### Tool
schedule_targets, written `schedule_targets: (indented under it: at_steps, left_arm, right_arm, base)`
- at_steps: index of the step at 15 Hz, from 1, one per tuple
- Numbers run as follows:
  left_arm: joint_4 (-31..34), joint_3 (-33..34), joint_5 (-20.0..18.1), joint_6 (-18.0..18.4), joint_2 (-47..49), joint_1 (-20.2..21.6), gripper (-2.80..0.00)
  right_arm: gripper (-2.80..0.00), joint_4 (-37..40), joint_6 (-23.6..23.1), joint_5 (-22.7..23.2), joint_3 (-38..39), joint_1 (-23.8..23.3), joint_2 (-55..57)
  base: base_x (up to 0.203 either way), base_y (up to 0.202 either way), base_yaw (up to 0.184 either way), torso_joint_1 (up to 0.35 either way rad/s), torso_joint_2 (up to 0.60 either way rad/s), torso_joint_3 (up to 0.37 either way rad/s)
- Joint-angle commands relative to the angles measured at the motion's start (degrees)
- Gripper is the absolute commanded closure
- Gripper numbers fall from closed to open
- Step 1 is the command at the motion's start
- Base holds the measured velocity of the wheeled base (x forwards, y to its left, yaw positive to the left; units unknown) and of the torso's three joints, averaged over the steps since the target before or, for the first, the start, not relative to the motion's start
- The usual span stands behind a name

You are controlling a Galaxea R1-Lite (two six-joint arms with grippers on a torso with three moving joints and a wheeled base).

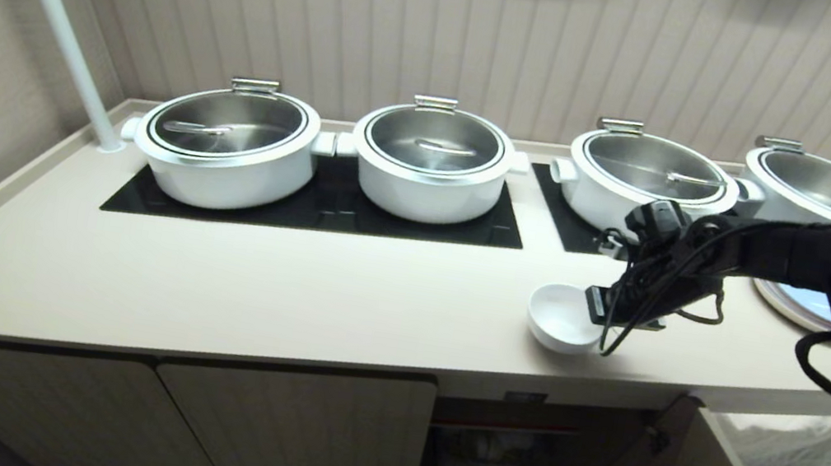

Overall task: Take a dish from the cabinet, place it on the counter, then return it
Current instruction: Pick up the bowl from the table

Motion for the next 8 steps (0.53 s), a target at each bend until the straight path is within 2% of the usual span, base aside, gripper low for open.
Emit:
schedule_targets:
  at_steps: [1,8]
  left_arm:
    - [0.0,0.0,0.0,0.0,0.0,0.0,0.0]
    - [0.0,0.0,0.0,0.0,0.0,0.0,0.0]
  right_arm:
    - [0.0,0.2,0.4,0.1,0.0,0.4,-0.5]
    - [0.0,0.7,2.3,0.1,0.9,0.4,-3.4]
  base:
    - [0.0,0.0,0.0,0.0,0.0,0.0]
    - [0.0,0.0,0.0,0.0,0.0,0.0]
